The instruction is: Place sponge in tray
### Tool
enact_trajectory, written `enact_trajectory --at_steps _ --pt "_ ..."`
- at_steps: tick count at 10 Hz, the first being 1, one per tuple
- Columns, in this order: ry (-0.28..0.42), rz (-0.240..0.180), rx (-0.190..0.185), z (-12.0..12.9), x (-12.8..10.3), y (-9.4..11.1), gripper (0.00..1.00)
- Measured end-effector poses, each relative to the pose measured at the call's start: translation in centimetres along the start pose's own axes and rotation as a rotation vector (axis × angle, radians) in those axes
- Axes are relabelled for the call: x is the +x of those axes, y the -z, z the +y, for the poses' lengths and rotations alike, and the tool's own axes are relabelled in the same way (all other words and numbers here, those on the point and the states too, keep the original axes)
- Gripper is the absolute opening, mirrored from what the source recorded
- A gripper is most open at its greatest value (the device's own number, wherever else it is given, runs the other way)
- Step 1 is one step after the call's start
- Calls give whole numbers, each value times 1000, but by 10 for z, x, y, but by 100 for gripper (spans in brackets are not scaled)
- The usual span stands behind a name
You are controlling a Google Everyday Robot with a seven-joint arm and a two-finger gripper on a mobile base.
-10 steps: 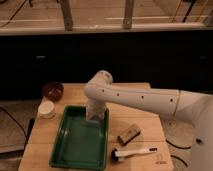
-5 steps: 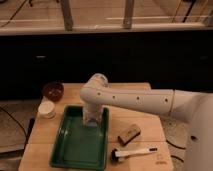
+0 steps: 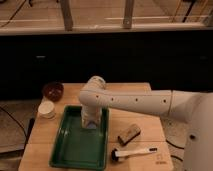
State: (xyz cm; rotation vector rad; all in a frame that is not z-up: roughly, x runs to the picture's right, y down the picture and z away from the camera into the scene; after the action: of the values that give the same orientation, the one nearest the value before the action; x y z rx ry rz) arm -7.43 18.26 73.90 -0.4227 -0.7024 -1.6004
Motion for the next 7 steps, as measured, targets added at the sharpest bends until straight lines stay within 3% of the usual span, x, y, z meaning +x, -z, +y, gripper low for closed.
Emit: enact_trajectory --at_steps 7 --pt "45 -11 4 -5 -5 -4 2"
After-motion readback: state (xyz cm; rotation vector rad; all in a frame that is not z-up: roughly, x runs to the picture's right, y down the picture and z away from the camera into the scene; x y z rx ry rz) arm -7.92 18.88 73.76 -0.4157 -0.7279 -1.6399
